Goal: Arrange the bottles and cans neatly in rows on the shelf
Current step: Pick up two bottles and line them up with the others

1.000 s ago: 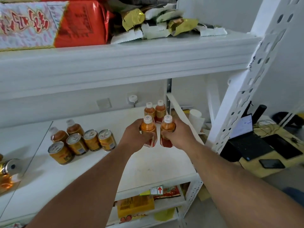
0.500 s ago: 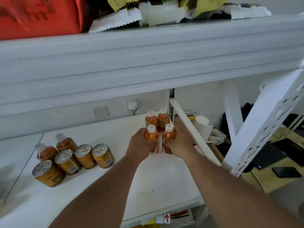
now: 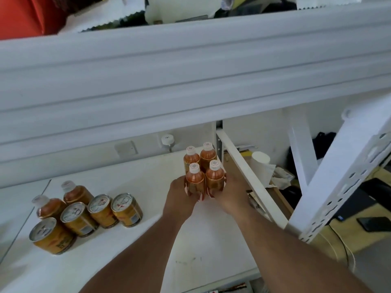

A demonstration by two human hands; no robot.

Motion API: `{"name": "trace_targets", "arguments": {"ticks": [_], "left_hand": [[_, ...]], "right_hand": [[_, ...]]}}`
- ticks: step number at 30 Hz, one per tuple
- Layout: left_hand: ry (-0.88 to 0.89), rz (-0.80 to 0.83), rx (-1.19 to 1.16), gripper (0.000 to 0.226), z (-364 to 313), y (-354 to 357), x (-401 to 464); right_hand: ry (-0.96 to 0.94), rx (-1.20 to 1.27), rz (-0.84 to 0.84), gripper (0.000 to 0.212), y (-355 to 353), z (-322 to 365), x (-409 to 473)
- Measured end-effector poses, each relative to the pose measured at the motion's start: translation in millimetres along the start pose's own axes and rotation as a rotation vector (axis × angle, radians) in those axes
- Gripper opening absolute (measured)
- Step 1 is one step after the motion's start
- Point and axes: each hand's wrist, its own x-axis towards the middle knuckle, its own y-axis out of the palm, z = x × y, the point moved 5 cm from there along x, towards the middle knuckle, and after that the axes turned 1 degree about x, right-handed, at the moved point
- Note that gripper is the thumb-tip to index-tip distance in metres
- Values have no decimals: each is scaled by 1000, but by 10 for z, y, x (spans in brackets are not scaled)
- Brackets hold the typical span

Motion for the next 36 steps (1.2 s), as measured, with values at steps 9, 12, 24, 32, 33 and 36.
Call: {"name": "trace_targets", "arguments": {"ticks": [9,12,24,32,33,36], "left_hand": [[-194,-23,147,32,186,77,130],[-227,-20,191,43,251,123,159],[-291,10,172,45,263,41,106],[-283,30,252,53,93,-172,-194],[-280,33,256,54,59,-208,-248],[-275,32,268,58,-39,-359,-406]], "right_hand": [[69,-22,-46,32,60,-53,161],[73,-4,-41,33,91,-51,205],[131,6,120,56,45,-100,132],[156,-72,153,66,-107,-8,-240],[149,-98,161,67,-131,33,-297],[88,-181,193,68,-198,208,-466]]}}
